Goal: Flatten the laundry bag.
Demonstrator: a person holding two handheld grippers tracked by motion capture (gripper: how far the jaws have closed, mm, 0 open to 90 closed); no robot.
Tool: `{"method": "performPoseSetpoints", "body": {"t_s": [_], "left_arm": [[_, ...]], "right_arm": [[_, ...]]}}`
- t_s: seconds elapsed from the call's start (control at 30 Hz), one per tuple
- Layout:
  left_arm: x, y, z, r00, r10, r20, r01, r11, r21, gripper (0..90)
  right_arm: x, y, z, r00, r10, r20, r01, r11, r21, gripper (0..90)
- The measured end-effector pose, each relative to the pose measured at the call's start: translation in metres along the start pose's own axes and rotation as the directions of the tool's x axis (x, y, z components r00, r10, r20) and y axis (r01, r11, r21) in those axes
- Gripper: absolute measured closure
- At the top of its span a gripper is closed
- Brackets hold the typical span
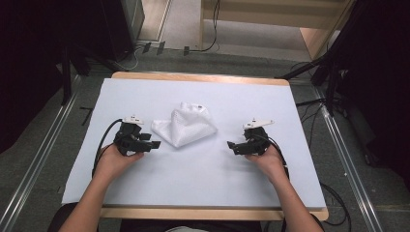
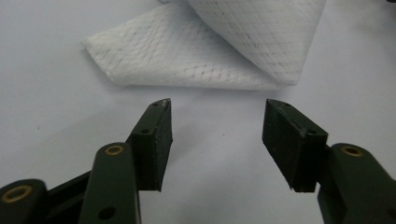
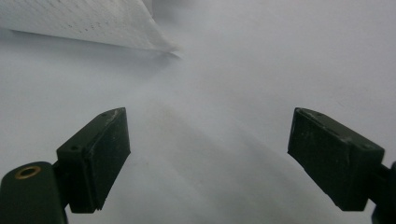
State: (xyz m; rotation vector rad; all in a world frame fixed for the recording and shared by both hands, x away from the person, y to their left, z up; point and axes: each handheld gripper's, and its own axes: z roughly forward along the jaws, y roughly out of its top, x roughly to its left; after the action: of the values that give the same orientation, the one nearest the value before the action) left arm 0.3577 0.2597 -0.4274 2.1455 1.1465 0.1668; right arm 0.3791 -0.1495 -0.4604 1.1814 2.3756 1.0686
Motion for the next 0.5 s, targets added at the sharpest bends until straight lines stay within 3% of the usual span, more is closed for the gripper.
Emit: {"method": "performPoseSetpoints", "body": {"t_s": [0.17, 0.5], "left_arm": [[0.0064, 0.0001, 0.0003, 0.9992, -0.037, 0.013, 0.037, 0.9993, -0.001, 39.1], [0.0088, -0.0015, -0.0013, 0.9986, -0.044, 0.027, 0.045, 0.9989, -0.015, 35.7]], "right_arm": [[0.002, 0.0025, -0.0014, 1.0, -0.006, -0.005, 0.006, 1.0, -0.005, 19.5], [0.0023, 0.005, -0.003, 1.0, -0.003, -0.003, 0.003, 1.0, -0.011, 29.9]]}}
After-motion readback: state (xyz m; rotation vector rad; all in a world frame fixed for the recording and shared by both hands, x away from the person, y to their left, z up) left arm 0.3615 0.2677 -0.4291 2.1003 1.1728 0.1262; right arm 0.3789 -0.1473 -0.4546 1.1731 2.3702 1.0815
